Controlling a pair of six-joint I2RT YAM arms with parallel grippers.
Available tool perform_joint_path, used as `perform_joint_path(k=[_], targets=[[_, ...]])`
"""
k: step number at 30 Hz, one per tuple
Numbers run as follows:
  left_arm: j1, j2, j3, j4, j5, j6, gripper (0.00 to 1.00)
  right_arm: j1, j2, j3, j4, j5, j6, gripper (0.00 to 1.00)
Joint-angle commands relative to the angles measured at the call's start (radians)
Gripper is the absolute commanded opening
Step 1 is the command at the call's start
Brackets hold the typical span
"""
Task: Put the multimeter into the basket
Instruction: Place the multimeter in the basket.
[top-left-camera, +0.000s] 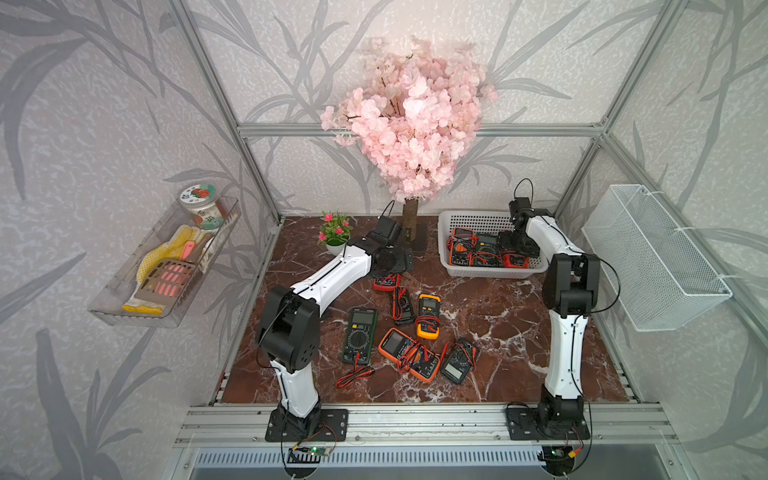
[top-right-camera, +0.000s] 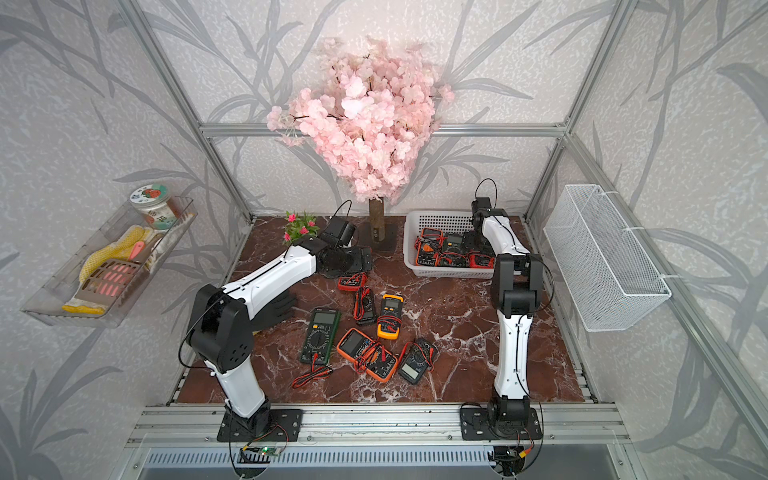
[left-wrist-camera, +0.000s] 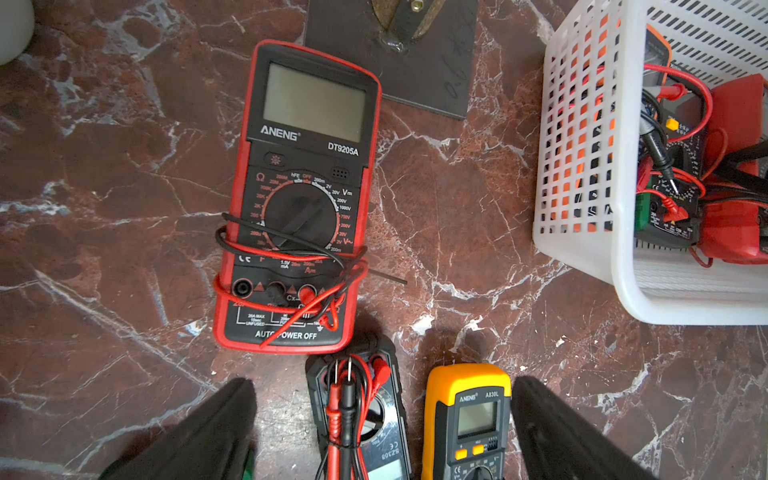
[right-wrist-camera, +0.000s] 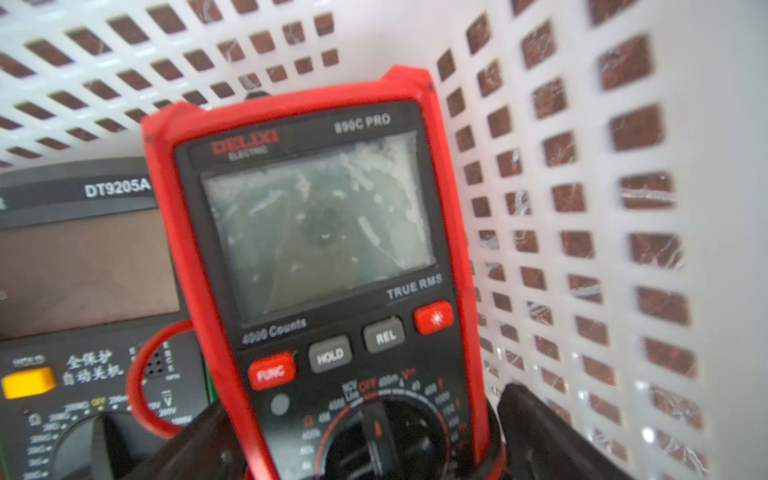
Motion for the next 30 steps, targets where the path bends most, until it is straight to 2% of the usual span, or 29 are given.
perform_joint_path(k=[1,14,22,30], targets=[[-0.002,-0.027,-0.011,-0.020,-0.007,0.016,1.00,-0.013,-0.047,0.024,-0.029,0.047,0.056,0.96],[-0.002,-0.038,-0.032,-0.004,-0.010,0.009,1.00,-0.012,-0.171,-0.021,0.033,-0.100,0.098,0.96],[-0.002,-0.035,-0.039,0.001,-0.002,0.005,1.00,0.007,-0.226,-0.171,0.104,-0.193,0.157,0.95],[-0.001,-0.042,-0.045,0.001,-0.002,0.003,1.00,0.008,-0.188,-0.226,0.133,-0.221,0.181,0.95]])
